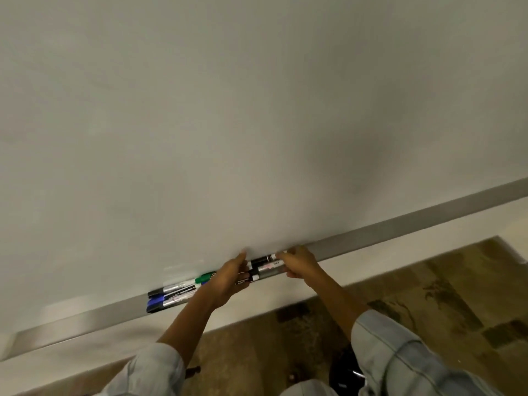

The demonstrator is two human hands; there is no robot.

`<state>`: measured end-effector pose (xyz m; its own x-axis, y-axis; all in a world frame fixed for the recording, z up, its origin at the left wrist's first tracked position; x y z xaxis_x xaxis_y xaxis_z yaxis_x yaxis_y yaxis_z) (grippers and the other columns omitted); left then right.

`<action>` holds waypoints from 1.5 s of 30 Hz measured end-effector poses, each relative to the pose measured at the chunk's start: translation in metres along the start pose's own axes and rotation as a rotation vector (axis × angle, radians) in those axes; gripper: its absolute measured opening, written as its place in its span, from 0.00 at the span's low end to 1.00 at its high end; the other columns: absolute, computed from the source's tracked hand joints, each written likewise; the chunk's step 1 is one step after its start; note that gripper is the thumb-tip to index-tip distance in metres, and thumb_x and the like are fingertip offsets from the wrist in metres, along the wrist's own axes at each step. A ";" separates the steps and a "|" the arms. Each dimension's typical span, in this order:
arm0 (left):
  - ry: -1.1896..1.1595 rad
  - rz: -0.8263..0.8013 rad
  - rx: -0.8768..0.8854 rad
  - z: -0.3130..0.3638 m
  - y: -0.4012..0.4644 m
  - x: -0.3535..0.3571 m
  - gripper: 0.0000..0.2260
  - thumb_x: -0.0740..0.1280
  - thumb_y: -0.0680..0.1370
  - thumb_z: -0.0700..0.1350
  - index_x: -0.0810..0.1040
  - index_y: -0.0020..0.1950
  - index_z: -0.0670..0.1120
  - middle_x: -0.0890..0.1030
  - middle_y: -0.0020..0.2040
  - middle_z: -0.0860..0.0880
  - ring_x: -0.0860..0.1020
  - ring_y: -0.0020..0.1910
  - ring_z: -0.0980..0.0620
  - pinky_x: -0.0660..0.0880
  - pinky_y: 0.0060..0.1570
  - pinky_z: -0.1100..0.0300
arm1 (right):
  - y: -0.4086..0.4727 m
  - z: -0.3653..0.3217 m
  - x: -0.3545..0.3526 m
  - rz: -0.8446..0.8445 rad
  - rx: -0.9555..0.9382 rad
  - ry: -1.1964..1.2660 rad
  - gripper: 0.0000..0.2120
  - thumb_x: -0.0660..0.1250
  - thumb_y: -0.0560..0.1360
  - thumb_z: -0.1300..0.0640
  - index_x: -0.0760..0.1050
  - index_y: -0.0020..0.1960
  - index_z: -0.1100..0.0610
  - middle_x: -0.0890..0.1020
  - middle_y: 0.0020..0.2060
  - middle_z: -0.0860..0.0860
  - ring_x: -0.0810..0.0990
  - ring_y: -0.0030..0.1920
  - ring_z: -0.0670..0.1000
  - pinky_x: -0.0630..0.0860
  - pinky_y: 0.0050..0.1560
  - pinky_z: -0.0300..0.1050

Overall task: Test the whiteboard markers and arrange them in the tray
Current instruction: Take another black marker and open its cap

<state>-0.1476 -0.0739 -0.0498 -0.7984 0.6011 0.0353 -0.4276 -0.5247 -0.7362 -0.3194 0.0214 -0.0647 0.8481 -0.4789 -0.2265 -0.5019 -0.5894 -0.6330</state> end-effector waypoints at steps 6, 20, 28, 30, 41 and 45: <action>0.045 -0.018 0.077 0.002 0.000 -0.009 0.13 0.60 0.82 0.52 0.74 0.58 0.44 0.79 0.56 0.42 0.79 0.51 0.47 0.77 0.52 0.52 | -0.004 -0.014 0.009 -0.022 -0.107 -0.033 0.05 0.77 0.67 0.58 0.83 0.40 0.56 0.84 0.36 0.53 0.83 0.39 0.52 0.82 0.47 0.51; 0.878 0.025 1.216 0.145 -0.171 -0.006 0.10 0.58 0.83 0.44 0.77 0.55 0.42 0.78 0.41 0.48 0.75 0.37 0.54 0.72 0.38 0.62 | -0.153 -0.178 0.018 -0.010 -0.679 0.501 0.16 0.70 0.72 0.66 0.69 0.31 0.56 0.70 0.25 0.52 0.67 0.25 0.46 0.64 0.25 0.38; 1.020 0.135 1.489 0.167 -0.227 -0.026 0.07 0.57 0.83 0.43 0.73 0.57 0.45 0.81 0.42 0.53 0.75 0.33 0.58 0.72 0.38 0.66 | -0.204 -0.216 0.048 -0.185 -0.818 0.424 0.13 0.61 0.80 0.61 0.71 0.36 0.58 0.70 0.20 0.50 0.66 0.20 0.46 0.63 0.22 0.36; 0.991 0.101 1.493 0.167 -0.235 -0.028 0.09 0.57 0.83 0.45 0.73 0.61 0.47 0.83 0.43 0.52 0.78 0.31 0.56 0.76 0.36 0.61 | -0.210 -0.221 0.052 -0.226 -0.841 0.451 0.08 0.61 0.75 0.59 0.72 0.38 0.58 0.68 0.20 0.50 0.64 0.19 0.46 0.62 0.22 0.35; 0.935 0.293 1.570 0.175 -0.273 -0.047 0.10 0.55 0.84 0.45 0.72 0.48 0.44 0.74 0.39 0.52 0.70 0.33 0.56 0.70 0.36 0.60 | -0.253 -0.257 0.071 -0.107 -1.183 0.335 0.06 0.59 0.72 0.62 0.72 0.37 0.60 0.71 0.22 0.47 0.68 0.23 0.43 0.63 0.22 0.35; 0.880 0.281 1.580 0.181 -0.282 -0.053 0.08 0.54 0.84 0.45 0.67 0.46 0.49 0.67 0.35 0.60 0.67 0.30 0.58 0.64 0.34 0.69 | -0.254 -0.266 0.078 -0.008 -1.231 0.344 0.08 0.60 0.71 0.62 0.73 0.35 0.57 0.73 0.25 0.49 0.70 0.27 0.46 0.66 0.26 0.38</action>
<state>-0.0618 -0.0669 0.2788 -0.7031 0.2369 -0.6704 -0.7052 -0.3526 0.6150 -0.1709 -0.0386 0.2753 0.8567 -0.5072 0.0937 -0.4791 -0.7155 0.5085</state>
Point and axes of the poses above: each hand's wrist, its own y-axis towards the middle knuckle, its own x-axis out of the palm, z = x × y, the point moved 4 cm from there along y, towards the middle knuckle
